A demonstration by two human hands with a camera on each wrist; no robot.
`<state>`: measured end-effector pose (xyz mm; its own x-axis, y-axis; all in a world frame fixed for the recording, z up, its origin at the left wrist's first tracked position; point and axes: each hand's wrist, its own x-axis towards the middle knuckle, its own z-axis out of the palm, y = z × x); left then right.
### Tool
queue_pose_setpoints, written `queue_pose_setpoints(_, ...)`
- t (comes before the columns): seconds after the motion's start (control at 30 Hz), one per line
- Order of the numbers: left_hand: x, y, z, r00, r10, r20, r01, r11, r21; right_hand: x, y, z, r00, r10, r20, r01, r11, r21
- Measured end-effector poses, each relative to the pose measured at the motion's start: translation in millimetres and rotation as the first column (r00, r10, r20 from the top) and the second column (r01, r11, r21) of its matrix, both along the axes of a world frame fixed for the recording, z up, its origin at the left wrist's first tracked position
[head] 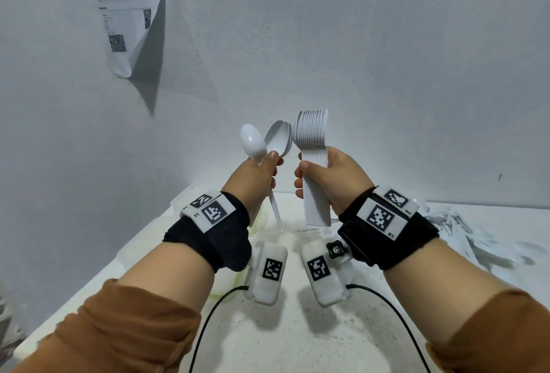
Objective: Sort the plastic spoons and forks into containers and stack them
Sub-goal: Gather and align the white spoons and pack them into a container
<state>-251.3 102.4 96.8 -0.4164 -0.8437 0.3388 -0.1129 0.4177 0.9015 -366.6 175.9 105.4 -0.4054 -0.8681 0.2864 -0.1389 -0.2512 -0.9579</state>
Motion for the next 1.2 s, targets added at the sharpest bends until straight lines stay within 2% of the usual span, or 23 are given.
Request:
queue_pose_setpoints(0.27,-5,-2,-1,0.991,-0.038,-0.124,0.053,0.992,0.113,-3,1,0,0.999,-0.012,0.038,0.012,1.0,-0.022)
queue_pose_setpoints(0.43,-5,-5,-3,0.997,-0.018,-0.074,0.023,0.998,0.058,-4,0,-2,0.998,-0.011,0.064,0.012,1.0,-0.016)
queue_pose_setpoints(0.6,-4,-7,-6,0.997,0.003,-0.079,-0.001,1.0,0.02,-2,-1,-3,0.997,-0.008,0.074,0.01,1.0,-0.026)
queue_pose_setpoints(0.97,-4,-4,-2,1.0,0.023,-0.018,-0.023,1.0,-0.004,8,-8,-9,0.998,0.016,-0.061,-0.013,0.998,0.056)
queue_pose_setpoints(1.2,-1,-6,-3,0.988,-0.072,-0.139,0.079,0.996,0.05,11,-9,-5,0.99,0.052,-0.129,-0.043,0.997,0.07)
